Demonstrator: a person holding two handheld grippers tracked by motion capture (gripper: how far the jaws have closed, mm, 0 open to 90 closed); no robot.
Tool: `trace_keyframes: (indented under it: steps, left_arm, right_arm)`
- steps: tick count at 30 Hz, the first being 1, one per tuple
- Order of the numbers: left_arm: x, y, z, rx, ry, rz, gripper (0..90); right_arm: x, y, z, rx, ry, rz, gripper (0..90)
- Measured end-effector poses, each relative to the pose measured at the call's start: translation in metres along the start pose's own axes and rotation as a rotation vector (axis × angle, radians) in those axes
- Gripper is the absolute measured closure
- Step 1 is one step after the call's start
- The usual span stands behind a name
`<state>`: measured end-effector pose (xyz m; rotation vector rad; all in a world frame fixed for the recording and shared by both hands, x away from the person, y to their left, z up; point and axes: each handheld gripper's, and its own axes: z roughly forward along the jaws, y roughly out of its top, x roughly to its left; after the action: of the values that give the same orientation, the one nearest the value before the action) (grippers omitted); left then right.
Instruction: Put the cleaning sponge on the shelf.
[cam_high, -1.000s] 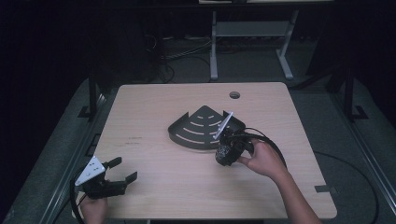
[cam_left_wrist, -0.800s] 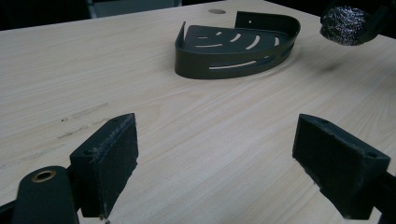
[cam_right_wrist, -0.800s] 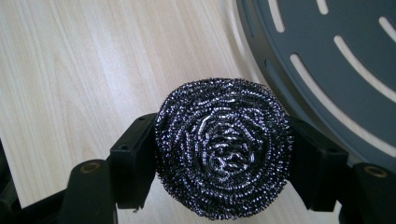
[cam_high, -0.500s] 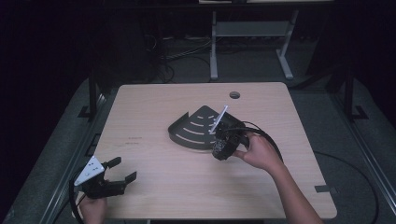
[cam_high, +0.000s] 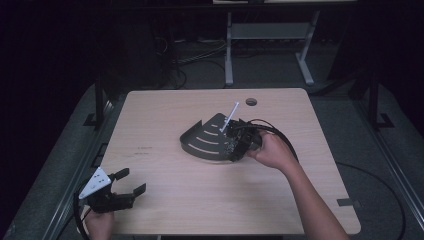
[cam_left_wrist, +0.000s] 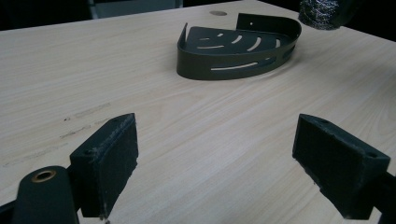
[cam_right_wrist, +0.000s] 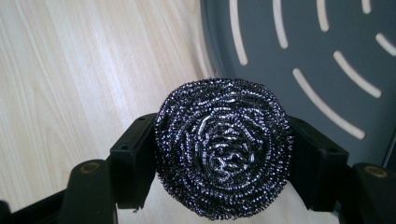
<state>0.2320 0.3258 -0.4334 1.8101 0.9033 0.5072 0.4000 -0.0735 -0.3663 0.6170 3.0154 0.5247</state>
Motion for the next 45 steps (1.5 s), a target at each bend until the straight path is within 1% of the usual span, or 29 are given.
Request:
trace_keyframes:
  steps: [5, 9, 12, 13, 14, 18, 20, 26, 27, 30, 35, 40, 41, 44, 45]
  left_arm:
    - [0.000, 0.000, 0.000, -0.001, -0.001, 0.001, 13.7]
    - [0.000, 0.000, 0.000, -0.002, 0.001, 0.001, 13.7]
    - [0.000, 0.000, 0.000, -0.001, 0.000, -0.001, 13.7]
    - [0.001, 0.000, 0.000, -0.002, 0.000, -0.003, 13.7]
    - [0.001, 0.000, 0.000, -0.003, 0.002, -0.003, 13.7]
    - [0.001, 0.000, 0.000, -0.001, 0.001, -0.002, 13.7]
    - [0.001, 0.000, 0.000, 0.000, 0.000, -0.001, 13.7]
    - [0.001, 0.000, 0.000, 0.000, -0.001, 0.002, 13.7]
    - [0.001, 0.000, 0.000, -0.002, 0.000, -0.002, 13.7]
    - [0.001, 0.000, -0.001, -0.003, 0.001, -0.003, 13.7]
    - [0.001, 0.000, 0.000, -0.003, -0.001, -0.004, 13.7]
    - [0.001, 0.000, 0.000, -0.002, -0.001, -0.002, 13.7]
    - [0.001, 0.000, 0.000, 0.000, 0.000, -0.002, 13.7]
    - [0.001, 0.000, 0.001, 0.001, -0.002, -0.002, 13.7]
    - [0.000, 0.000, 0.001, -0.001, -0.003, -0.002, 13.7]
  right_arm:
    - [-0.008, 0.004, 0.000, 0.002, -0.002, 0.013, 31.3]
    - [-0.018, 0.010, -0.001, -0.006, -0.003, 0.026, 31.2]
    - [-0.021, 0.011, -0.001, -0.012, 0.000, 0.036, 31.2]
    - [-0.025, 0.012, -0.001, -0.029, 0.019, 0.047, 31.2]
    - [-0.026, 0.012, -0.001, -0.029, 0.016, 0.050, 31.2]
    - [-0.029, 0.014, 0.002, -0.017, 0.006, 0.053, 31.2]
    - [-0.030, 0.015, 0.002, -0.020, 0.010, 0.053, 31.2]
    - [-0.033, 0.023, 0.002, -0.015, -0.002, 0.047, 31.2]
    - [-0.036, 0.023, 0.001, -0.032, 0.012, 0.058, 31.2]
    - [-0.039, 0.023, 0.002, -0.038, 0.009, 0.066, 31.2]
    - [-0.048, 0.020, 0.007, -0.024, 0.015, 0.092, 31.2]
    - [-0.053, 0.020, 0.010, -0.026, 0.018, 0.102, 31.2]
    - [-0.055, 0.020, 0.010, -0.025, 0.021, 0.109, 31.2]
    - [-0.057, 0.021, 0.010, -0.018, 0.015, 0.109, 31.2]
    - [-0.058, 0.024, 0.009, -0.013, 0.010, 0.109, 31.2]
